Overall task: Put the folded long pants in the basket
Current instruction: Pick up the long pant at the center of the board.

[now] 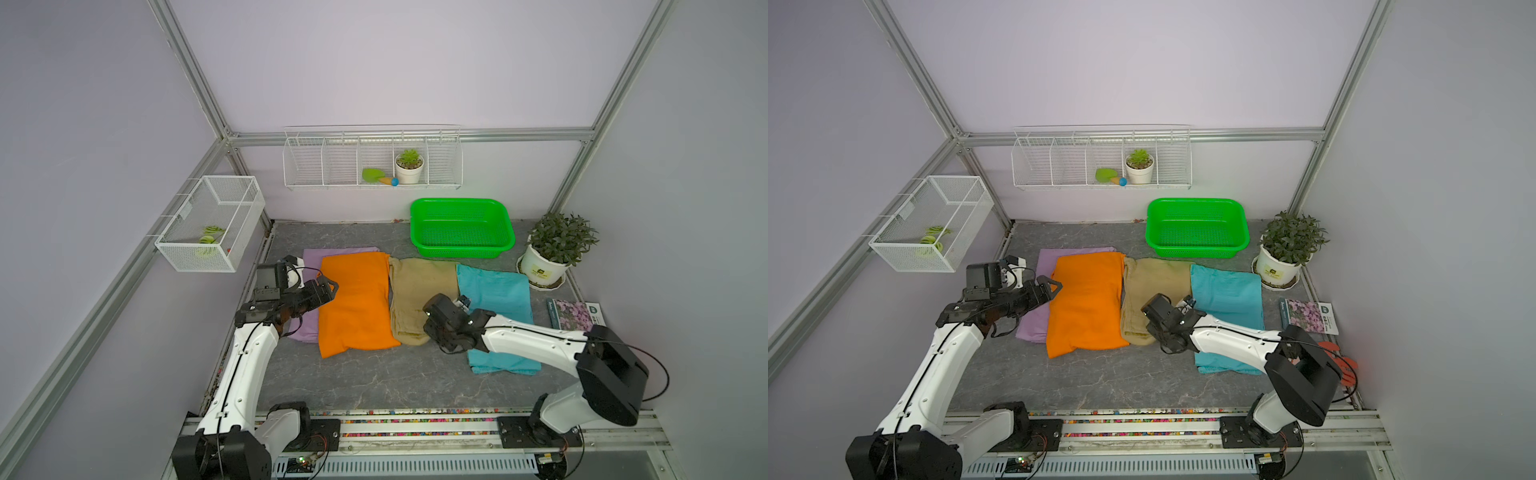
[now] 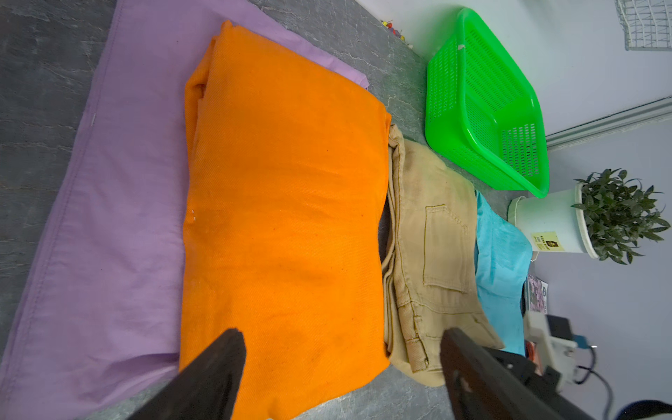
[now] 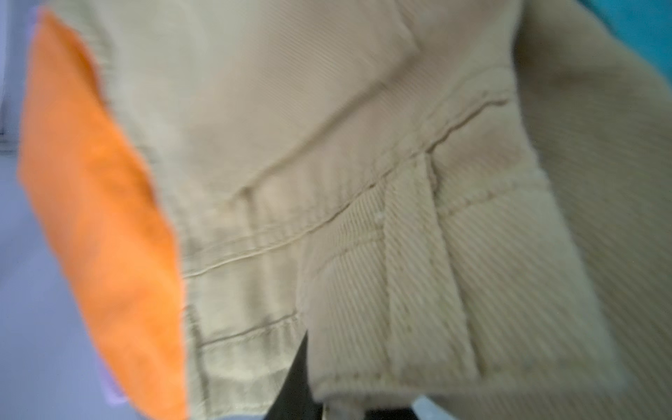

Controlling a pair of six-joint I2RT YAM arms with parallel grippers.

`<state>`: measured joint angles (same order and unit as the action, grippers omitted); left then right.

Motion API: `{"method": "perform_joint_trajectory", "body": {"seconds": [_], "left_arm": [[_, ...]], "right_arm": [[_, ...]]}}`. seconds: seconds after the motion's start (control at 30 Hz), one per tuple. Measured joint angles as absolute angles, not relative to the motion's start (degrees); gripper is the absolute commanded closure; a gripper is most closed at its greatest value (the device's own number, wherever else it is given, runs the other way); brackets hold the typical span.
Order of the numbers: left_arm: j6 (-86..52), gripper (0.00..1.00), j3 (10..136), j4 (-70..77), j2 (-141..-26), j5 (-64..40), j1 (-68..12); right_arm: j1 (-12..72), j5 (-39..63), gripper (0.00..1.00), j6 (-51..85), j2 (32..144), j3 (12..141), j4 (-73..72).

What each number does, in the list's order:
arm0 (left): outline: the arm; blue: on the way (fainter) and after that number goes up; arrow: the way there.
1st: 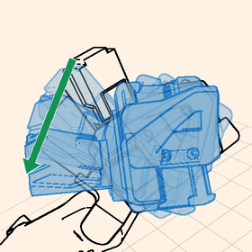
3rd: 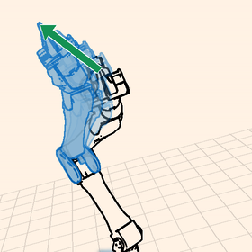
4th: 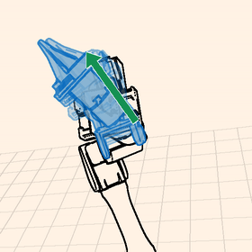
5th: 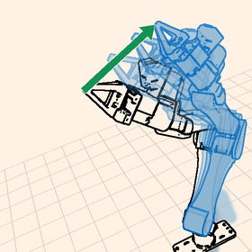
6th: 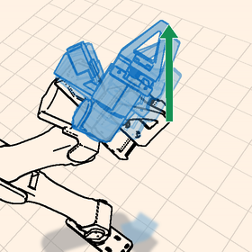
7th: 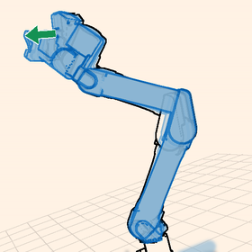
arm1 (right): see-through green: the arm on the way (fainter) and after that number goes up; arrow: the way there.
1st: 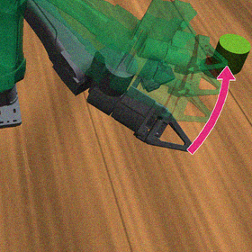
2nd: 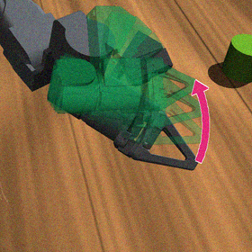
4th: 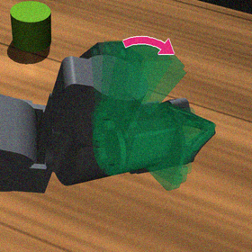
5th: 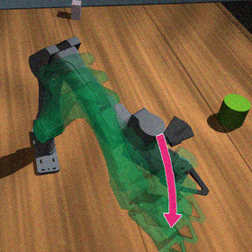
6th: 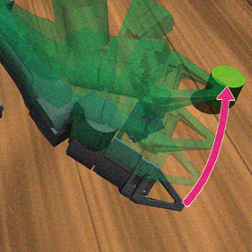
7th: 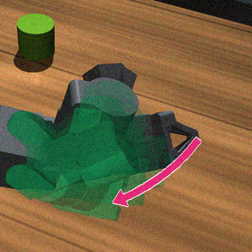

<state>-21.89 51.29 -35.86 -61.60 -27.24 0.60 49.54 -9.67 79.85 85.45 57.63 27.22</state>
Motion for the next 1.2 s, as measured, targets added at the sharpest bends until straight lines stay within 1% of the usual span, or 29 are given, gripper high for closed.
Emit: {"method": "perform_joint_trajectory", "body": {"seconds": [0.13, 0.23, 0.37, 0.47, 0.6, 0.7, 0.73, 0.93, 0.97, 1.03, 1.2], "left_arm": [[-21.67, 0.13, 51.09, -35.73, -61.60, -28.73, -1.04], [-21.04, 0.13, 51.16, -35.14, -62.06, -30.04, -4.51], [-20.60, 0.14, 52.53, -35.03, -64.18, -30.89, -9.85], [-20.47, 0.14, 54.61, -35.00, -66.35, -30.72, -13.41], [-20.80, 0.14, 58.22, -33.23, -71.33, -29.56, -20.05], [-20.95, 0.16, 61.41, -30.70, -78.08, -28.01, -26.30], [-20.99, 0.18, 62.48, -29.52, -81.06, -27.53, -28.27], [-22.59, 0.31, 65.56, -22.06, -98.02, -28.36, -34.87], [-22.98, 0.32, 65.80, -21.32, -100.57, -28.64, -35.66], [-23.75, 0.35, 66.13, -19.64, -104.73, -29.43, -37.23], [-26.24, 0.46, 67.31, -16.43, -111.37, -32.23, -40.07]], "right_arm": [[45.34, -5.72, 1.00, 65.63, 78.89, 64.36, 38.94], [39.00, -3.09, 1.00, 55.44, 74.63, 65.47, 49.41], [30.46, -6.63, 1.00, 44.60, 72.18, 65.08, 62.98], [24.84, -11.25, 1.00, 38.96, 70.65, 64.25, 68.66], [16.93, -11.97, 1.00, 34.02, 69.04, 62.63, 70.13], [13.72, -11.94, 1.00, 31.94, 69.12, 62.08, 69.82], [13.02, -11.86, 1.00, 31.31, 69.25, 62.04, 69.58], [11.97, -10.83, 1.00, 29.50, 70.13, 62.04, 68.73], [11.97, -10.70, 1.00, 29.32, 70.17, 62.04, 68.69], [11.97, -10.61, 1.00, 29.08, 70.15, 61.98, 68.51], [11.97, -10.44, 1.00, 29.04, 69.97, 61.34, 68.03]]}}
